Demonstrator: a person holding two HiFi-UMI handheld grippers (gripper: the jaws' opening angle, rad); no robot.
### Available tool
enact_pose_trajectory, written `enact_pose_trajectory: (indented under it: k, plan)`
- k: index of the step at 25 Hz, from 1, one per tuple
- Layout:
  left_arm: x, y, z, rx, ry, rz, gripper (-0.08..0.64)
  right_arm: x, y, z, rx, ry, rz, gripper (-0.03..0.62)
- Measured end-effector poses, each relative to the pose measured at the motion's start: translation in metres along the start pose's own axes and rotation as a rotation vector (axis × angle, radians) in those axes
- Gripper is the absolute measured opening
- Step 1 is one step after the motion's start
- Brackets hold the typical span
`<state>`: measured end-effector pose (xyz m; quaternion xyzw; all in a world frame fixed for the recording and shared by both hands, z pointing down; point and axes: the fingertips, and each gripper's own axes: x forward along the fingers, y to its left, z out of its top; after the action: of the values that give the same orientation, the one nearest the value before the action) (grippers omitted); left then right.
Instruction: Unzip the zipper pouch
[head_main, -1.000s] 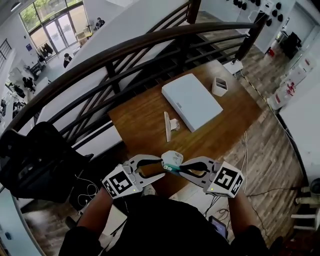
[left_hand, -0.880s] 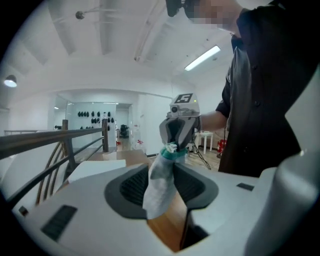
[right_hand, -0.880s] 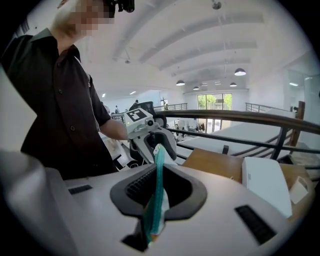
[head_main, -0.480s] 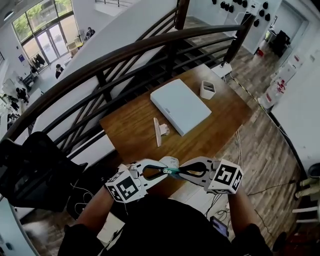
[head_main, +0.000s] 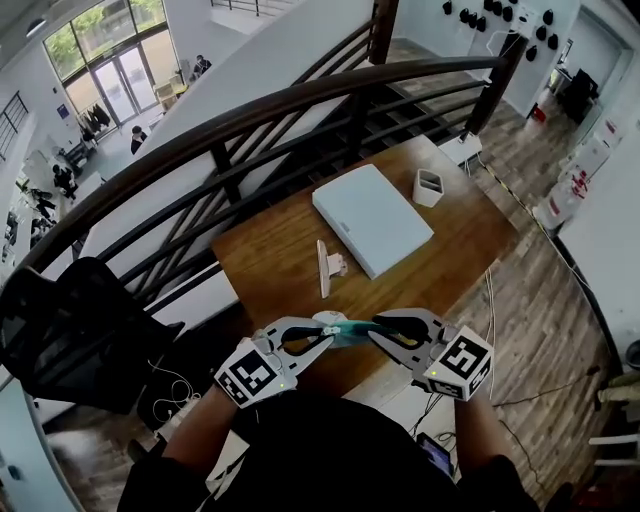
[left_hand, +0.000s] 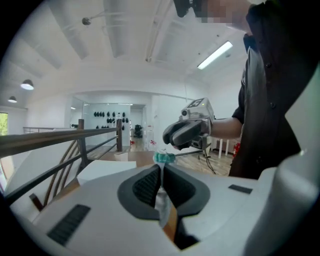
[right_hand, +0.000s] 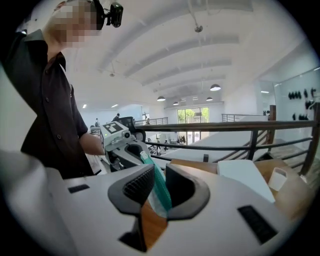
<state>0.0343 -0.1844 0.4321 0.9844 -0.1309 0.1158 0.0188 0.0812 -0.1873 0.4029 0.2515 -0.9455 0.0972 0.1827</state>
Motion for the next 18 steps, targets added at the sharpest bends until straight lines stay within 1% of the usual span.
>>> enact_pose_trajectory:
  k: [3,6,10,15,18]
  plan:
    - [-0.005,0.007,-0.001,-0.039,-0.006,0.068,0.020,0.003,0.007,0.008,0.062,-0.044,0.006,0.053]
    - [-0.005,0.008,-0.001,-0.046,0.003,0.108,0.020,0.015,0.018,0.005,0.068,-0.005,0.015,0.049]
    - [-0.003,0.000,-0.001,-0.028,0.024,0.130,0.020,0.026,0.034,0.003,0.049,0.027,0.054,0.051]
    - [-0.001,-0.008,-0.006,0.001,0.052,0.141,0.020,0.033,0.038,0.008,0.092,0.033,0.076,0.073]
    - [0.001,-0.012,-0.009,0.041,0.081,0.152,0.020,0.037,0.038,0.005,0.128,0.070,0.064,0.083]
